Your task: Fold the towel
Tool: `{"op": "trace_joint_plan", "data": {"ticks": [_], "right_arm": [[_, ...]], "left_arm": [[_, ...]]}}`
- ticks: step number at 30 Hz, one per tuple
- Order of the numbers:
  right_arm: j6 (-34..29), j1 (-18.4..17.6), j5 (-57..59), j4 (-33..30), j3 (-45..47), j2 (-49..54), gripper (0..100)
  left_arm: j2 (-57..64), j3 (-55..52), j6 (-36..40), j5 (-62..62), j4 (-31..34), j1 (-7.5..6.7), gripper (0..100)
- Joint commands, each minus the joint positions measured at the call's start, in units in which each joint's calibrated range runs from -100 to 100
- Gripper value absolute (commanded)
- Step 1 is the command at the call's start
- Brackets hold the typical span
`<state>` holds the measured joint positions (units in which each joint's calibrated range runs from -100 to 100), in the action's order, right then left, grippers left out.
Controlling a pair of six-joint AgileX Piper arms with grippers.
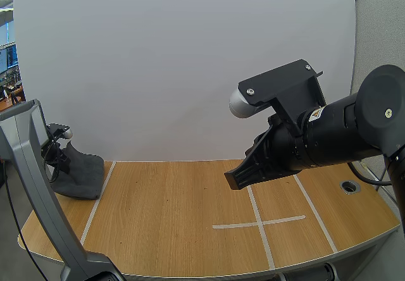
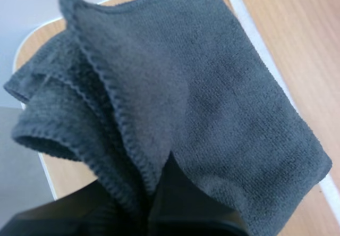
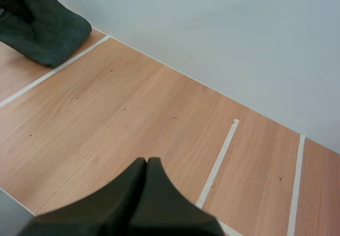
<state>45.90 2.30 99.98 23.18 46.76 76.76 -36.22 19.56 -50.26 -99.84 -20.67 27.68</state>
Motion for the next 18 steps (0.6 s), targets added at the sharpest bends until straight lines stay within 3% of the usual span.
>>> {"op": "trace_joint_plan", "data": {"ticks": [1,18], "right_arm": [[-0.1,0.1,0.0,0.4,-0.3,0.6,0],[-2.7,0.1,0.0,0.4,-0.3,0.6,0]], "left_arm": [[-0.6,2.8,-1.1,-0.2,0.7,0.16,0],[-2.3,4.3,-9.9,-0.2,2.6,-0.41,0]]}}
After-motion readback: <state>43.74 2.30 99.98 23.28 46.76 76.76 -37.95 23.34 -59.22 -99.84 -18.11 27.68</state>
